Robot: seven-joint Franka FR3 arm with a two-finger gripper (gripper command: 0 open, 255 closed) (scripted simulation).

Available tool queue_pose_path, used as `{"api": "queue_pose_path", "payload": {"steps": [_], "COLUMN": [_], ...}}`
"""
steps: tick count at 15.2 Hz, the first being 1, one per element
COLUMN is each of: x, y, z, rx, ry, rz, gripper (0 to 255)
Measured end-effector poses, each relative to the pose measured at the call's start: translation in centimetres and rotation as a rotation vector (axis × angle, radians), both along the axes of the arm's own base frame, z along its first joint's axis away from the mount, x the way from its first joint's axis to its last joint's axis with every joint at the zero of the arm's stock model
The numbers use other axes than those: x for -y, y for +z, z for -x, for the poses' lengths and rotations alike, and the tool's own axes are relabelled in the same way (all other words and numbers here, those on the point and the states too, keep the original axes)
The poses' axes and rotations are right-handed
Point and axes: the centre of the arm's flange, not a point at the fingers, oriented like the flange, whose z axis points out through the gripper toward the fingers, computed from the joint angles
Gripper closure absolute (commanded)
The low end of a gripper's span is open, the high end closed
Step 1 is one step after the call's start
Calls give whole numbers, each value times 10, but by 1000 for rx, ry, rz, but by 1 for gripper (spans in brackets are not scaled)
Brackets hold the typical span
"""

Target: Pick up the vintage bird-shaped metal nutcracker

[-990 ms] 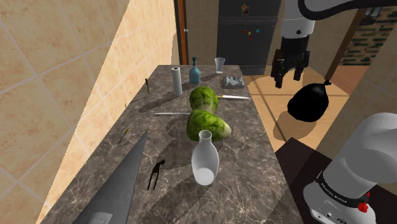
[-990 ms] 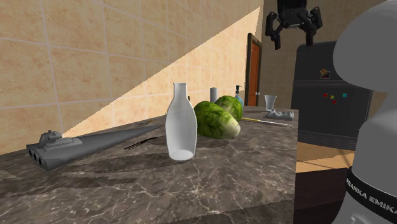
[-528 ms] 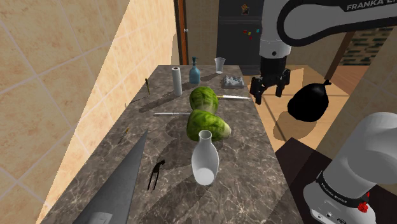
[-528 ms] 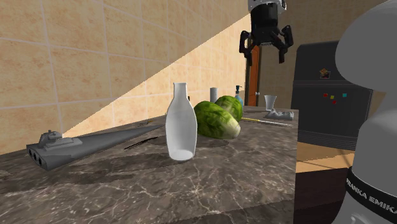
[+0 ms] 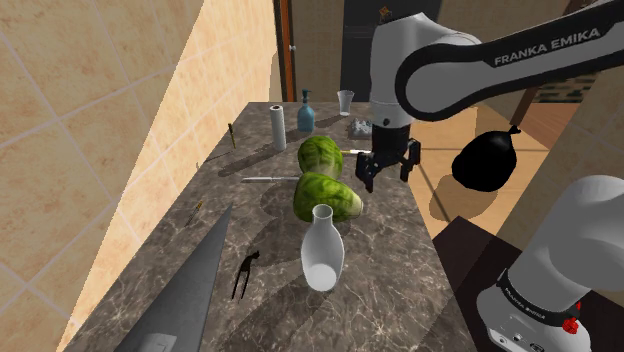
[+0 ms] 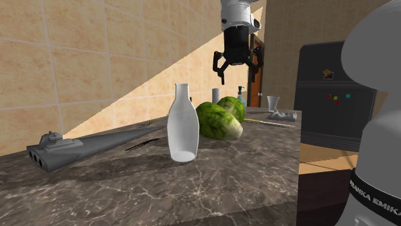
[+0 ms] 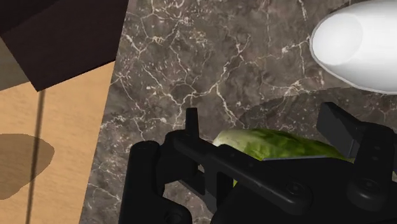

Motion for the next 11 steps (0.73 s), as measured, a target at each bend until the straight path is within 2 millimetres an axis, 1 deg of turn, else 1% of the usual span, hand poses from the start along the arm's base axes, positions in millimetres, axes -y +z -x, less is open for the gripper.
{"api": "queue_pose_path", "payload": {"steps": [1, 3, 5, 7, 8, 11], "x": [-9, -32, -54, -75, -85, -116], "y": [-5, -16, -27, -40, -51, -68], "z": [-2, -13, -21, -28, -34, -46], "rx": [4, 11, 19, 26, 28, 41], "ry": [-9, -26, -44, -62, -71, -98], "rz": [0, 0, -1, -1, -1, -2], "gripper": [0, 0, 0, 0, 0, 0]}}
